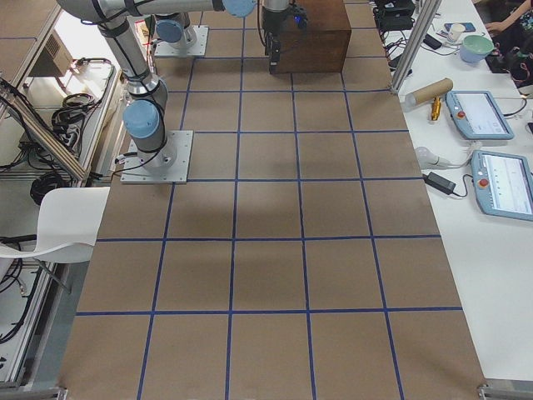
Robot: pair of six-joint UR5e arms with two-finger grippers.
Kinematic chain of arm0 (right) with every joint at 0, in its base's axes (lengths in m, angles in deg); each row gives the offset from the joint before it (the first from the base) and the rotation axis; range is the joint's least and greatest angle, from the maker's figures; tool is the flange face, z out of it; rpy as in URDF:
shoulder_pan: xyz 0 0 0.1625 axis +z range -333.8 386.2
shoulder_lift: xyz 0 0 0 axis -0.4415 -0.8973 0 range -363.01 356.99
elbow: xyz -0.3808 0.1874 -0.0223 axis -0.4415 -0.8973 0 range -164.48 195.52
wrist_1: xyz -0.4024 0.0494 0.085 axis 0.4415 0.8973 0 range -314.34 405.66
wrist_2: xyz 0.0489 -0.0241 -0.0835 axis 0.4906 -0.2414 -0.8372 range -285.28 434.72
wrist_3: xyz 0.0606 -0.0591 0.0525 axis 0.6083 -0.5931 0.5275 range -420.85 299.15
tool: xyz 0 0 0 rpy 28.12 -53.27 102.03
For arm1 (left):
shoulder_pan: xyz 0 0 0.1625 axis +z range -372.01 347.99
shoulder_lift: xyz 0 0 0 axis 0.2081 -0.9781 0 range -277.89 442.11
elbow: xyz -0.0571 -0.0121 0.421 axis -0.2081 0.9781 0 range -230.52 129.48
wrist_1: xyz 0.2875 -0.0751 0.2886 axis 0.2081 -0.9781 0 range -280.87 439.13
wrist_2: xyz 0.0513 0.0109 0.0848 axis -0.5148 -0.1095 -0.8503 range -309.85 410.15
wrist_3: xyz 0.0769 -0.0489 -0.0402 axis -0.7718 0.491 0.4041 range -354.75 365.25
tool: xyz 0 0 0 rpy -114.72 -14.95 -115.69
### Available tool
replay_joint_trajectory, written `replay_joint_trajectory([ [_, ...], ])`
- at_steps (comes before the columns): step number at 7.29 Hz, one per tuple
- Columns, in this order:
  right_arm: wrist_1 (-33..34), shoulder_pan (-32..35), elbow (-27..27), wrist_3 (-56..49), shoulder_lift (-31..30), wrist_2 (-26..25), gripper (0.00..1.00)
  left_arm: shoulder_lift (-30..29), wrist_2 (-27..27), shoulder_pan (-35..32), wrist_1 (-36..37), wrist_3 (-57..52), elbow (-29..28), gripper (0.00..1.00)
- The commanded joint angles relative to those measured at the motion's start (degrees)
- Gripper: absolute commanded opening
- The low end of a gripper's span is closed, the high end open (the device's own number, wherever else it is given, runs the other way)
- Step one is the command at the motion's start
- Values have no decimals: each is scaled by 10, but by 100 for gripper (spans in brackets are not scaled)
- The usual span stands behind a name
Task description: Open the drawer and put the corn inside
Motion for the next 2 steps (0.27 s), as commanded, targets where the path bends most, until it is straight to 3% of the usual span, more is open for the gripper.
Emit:
replay_joint_trajectory([
  [1, 0, 0, 0, 0, 0, 0, 100, 1, 0, 0, 0, 0, 0, 100],
  [2, 0, 0, 0, 0, 1, 0, 100, 1, 0, 0, 0, 1, 1, 100],
])
